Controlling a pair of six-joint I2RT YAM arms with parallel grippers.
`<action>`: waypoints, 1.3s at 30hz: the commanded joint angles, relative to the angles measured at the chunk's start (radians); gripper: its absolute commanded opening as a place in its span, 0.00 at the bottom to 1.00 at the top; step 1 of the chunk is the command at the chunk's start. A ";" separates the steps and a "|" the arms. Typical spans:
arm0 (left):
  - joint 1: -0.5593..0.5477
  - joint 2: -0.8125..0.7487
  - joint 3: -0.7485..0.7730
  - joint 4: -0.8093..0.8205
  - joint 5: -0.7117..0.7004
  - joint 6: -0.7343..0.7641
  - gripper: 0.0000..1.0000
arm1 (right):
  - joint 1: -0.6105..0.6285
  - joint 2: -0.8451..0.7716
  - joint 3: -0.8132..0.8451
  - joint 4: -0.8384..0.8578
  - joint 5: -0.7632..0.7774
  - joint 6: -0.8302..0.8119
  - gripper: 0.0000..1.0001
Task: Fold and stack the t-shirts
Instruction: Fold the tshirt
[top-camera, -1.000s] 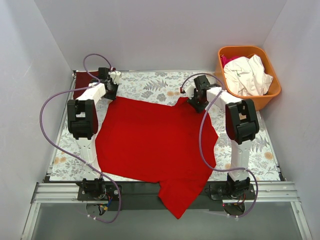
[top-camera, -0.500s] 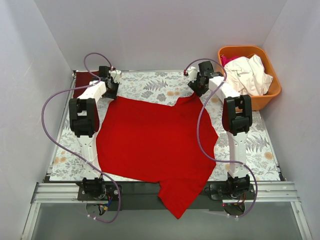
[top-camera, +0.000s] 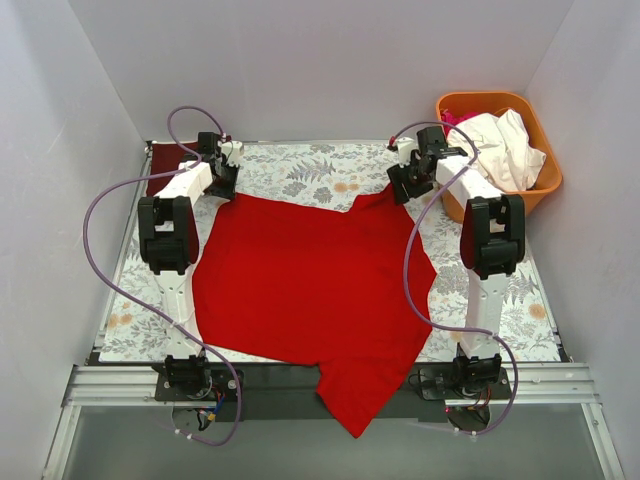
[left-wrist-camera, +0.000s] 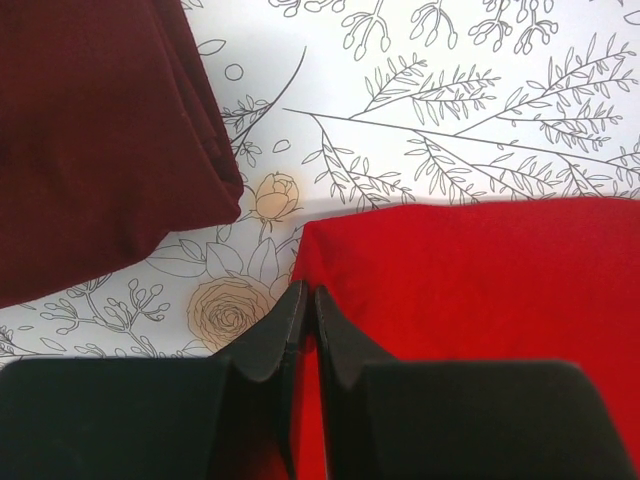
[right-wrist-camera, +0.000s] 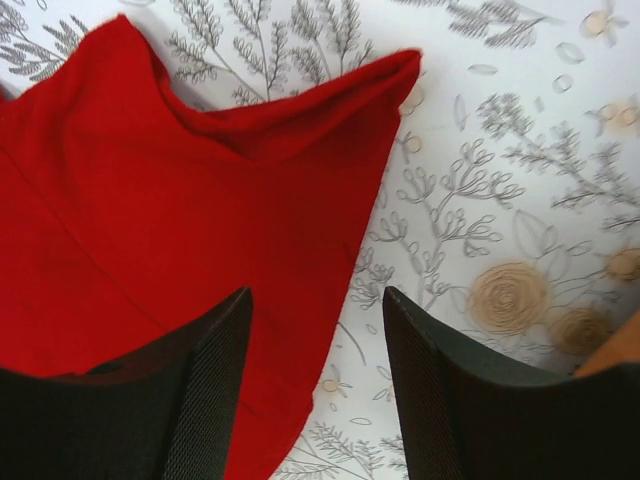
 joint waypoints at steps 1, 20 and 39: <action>0.007 -0.035 0.029 -0.004 0.022 -0.009 0.05 | -0.003 0.005 -0.018 -0.020 -0.015 0.048 0.63; 0.007 -0.029 0.017 0.004 0.016 -0.001 0.05 | -0.008 0.150 -0.008 0.025 -0.020 0.088 0.38; 0.078 -0.038 0.085 -0.028 0.113 0.039 0.00 | -0.036 0.188 0.264 0.068 0.017 -0.095 0.01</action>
